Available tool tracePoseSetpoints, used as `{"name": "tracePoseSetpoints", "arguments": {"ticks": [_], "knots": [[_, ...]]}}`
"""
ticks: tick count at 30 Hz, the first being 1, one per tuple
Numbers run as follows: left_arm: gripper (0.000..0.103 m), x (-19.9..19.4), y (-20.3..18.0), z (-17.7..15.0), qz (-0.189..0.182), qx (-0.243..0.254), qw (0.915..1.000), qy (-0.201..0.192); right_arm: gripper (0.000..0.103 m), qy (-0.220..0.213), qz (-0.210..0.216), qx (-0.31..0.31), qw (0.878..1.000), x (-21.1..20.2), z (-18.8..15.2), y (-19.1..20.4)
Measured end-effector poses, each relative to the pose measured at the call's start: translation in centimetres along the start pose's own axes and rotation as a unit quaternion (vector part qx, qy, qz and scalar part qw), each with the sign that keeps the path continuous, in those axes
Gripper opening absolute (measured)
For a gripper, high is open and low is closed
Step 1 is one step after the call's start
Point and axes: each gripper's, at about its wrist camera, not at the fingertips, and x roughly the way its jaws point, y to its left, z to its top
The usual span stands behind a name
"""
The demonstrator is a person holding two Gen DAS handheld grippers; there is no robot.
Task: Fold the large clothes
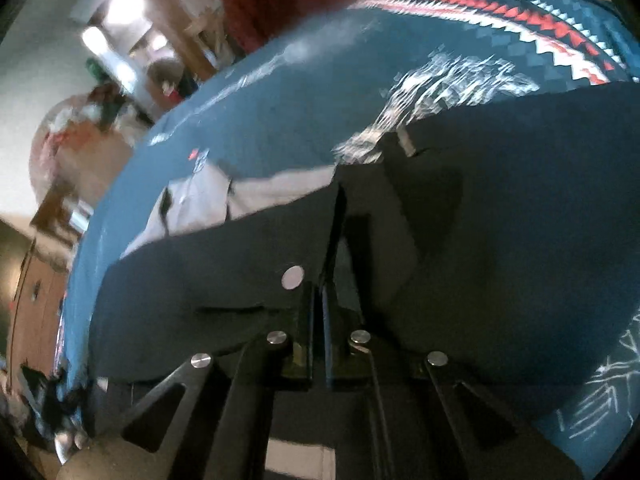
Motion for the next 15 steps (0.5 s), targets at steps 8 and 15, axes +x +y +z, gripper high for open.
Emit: {"name": "tracePoseSetpoints", "arguments": {"ticks": [8,15], "knots": [[0.07,3.9,-4.1,1.6,0.092,0.125,0.9867,0.047,0.015,-0.042,-0.042,-0.031,0.998,-1.0,-0.6,1.5],[0.072,7.7,-0.4,0.3,0.09,0.096,0.9865,0.097,0.021,0.055,0.032,0.001,0.998,2.2,-1.9,-0.8]]}}
